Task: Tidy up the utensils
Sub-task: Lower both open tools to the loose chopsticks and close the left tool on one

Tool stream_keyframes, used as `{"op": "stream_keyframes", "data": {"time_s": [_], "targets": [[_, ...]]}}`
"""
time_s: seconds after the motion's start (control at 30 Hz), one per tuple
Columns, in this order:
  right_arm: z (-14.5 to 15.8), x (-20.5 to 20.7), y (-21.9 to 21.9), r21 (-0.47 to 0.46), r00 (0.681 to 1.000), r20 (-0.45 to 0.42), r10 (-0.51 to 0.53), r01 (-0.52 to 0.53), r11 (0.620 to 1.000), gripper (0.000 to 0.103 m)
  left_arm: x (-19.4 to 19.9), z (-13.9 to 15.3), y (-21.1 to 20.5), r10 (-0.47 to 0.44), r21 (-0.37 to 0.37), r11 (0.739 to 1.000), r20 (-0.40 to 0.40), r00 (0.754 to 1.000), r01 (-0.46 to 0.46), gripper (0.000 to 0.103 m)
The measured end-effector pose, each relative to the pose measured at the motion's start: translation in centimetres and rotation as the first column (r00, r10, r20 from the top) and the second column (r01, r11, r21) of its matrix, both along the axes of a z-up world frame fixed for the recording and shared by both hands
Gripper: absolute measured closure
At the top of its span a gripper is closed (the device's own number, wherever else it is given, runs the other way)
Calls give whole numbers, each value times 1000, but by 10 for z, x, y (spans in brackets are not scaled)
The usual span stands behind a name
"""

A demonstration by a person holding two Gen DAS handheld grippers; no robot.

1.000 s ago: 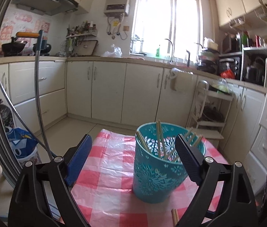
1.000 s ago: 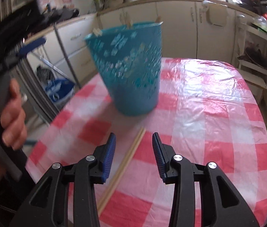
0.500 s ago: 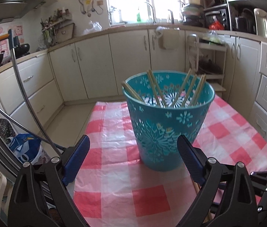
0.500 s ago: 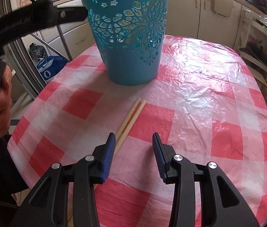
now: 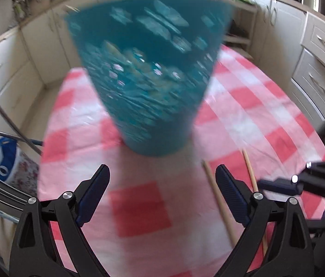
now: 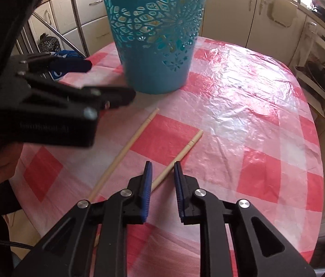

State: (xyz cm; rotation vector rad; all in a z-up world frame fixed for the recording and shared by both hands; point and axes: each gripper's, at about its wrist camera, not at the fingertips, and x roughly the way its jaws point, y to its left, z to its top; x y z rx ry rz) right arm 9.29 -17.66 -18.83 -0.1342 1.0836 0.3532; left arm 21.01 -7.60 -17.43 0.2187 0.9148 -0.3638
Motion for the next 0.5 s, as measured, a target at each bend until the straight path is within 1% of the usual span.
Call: {"op": "stream_keyframes", "data": {"time_s": [0.1,0.2,0.27,0.3,0.33,0.37,0.4,0.43,0.47,0.5], "targets": [[1,1,-11,-2,1000,-9,-7,7,1000,83,-6,-9,-18,-47,49,998,-5,999,47,17],[2,2,-18,-5,1000,-17,-26,26,1000,83,-10,-18,-31,-79,92,993,-12,997,80,29],[2,2,-22,4,999,-21,-40,40,999,83,-10,-23,-36,-101,91,990,-36,994,104,46],[2,2,-24,11,999,-22,-46,46,999,83,-11,-23,-36,-109,75,991,-31,994,111,51],[3,2,-27,15,999,-19,-51,52,999,82,-13,-23,-38,-123,67,990,-31,992,125,60],[2,3,-27,18,998,-19,-56,56,998,81,-13,-22,-39,-136,61,989,-34,990,137,72],[2,4,-27,19,998,-18,-60,60,998,81,-15,-22,-40,-148,49,987,-39,988,150,78],[1,3,-28,22,998,-17,-65,65,998,81,-16,-22,-40,-159,25,987,-50,986,161,87],[1,5,-28,28,997,-14,-75,75,997,79,-16,-22,-40,-164,8,986,-57,985,164,94],[1,5,-28,32,997,-13,-81,81,996,78,-14,-22,-39,-165,-18,986,-67,984,165,94]]}}
